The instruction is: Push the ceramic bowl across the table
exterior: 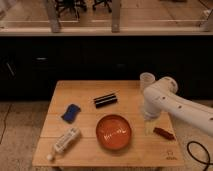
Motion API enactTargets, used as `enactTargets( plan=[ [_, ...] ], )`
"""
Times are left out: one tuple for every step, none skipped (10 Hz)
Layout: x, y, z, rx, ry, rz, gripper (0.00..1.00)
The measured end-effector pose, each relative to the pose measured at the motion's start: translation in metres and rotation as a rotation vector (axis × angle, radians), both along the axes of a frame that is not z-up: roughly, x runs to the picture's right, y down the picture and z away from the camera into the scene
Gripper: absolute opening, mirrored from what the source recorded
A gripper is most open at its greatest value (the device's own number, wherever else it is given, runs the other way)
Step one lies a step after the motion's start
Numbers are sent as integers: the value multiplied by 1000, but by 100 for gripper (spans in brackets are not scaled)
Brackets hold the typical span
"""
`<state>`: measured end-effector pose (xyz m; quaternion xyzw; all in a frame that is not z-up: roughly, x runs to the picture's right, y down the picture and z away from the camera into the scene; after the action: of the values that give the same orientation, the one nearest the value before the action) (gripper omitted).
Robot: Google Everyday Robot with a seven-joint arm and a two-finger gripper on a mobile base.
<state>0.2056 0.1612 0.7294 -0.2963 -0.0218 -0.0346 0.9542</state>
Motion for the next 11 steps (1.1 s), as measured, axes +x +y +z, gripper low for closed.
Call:
enactTargets(
  plan=[
    [-1,2,1,0,-3,-2,80],
    [-4,4,2,-2,-7,-6,79],
    [-7,8,3,-4,-14,-6,79],
    [-9,11,5,-7,-18,-6,79],
    [-11,13,7,-8,-21,-7,79],
    [-14,17,10,-10,-27,-11,79],
    [-16,19,12,-10,-29,-14,76],
    [-19,20,14,-10,-33,-16,72],
    [-20,22,16,-10,-34,-17,72],
    [-22,24,18,-11,-34,-17,72],
    [-23,25,20,-10,-33,-19,70]
  ],
)
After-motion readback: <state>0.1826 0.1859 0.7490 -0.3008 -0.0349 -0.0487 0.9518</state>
